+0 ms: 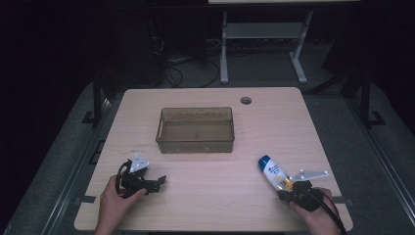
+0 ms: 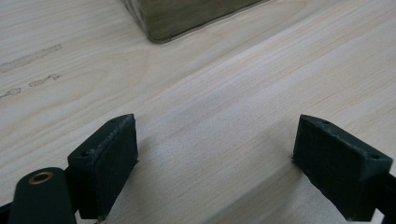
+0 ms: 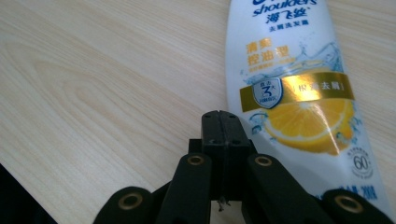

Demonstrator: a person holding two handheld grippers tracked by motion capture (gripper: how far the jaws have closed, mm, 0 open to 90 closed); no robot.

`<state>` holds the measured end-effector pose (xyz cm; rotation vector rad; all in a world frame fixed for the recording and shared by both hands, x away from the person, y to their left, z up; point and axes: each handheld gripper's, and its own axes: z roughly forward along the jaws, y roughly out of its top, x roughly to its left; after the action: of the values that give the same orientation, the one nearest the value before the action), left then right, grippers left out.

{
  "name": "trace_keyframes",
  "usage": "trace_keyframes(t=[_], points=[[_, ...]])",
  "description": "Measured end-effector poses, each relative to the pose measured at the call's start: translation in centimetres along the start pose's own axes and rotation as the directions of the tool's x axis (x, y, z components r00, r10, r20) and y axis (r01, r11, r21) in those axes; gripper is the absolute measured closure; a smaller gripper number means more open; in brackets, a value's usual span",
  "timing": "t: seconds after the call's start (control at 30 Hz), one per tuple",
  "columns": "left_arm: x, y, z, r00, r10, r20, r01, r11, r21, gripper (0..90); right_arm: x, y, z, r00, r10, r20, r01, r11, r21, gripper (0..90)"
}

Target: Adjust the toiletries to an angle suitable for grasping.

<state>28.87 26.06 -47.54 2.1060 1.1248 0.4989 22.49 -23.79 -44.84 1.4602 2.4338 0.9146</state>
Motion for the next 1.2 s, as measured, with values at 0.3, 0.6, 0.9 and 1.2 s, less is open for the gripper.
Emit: trace_keyframes(t=[0.3,0.6,0.9,1.2], points=[[0.0,0.0,0.0,1.0,0.0,0.0,0.0,1.0,0.0,12.6,-0.9,-0.5,-0.5,0.9997,0.016,0.017,-0.016,1.0,-0.004,90.0],[0.0,0.0,0.0,1.0,0.0,0.0,0.0,1.0,0.0,12.6,-1.2,-0.7,-0.9,0.9996,0.023,0.017,-0.023,1.0,-0.014,90.0],[0.0,0.0,0.0,1.0,0.0,0.0,0.0,1.0,0.0,12.6,-1.4,-0.3,-1.6,0.9999,0.01,-0.003,-0.01,0.999,-0.052,84.0],[0.0,0.0,0.0,1.0,0.001,0.0,-0.001,1.0,0.001,12.6,-1.3,0.3,-2.3,0.9995,-0.025,-0.019,0.023,0.994,-0.11,65.5]])
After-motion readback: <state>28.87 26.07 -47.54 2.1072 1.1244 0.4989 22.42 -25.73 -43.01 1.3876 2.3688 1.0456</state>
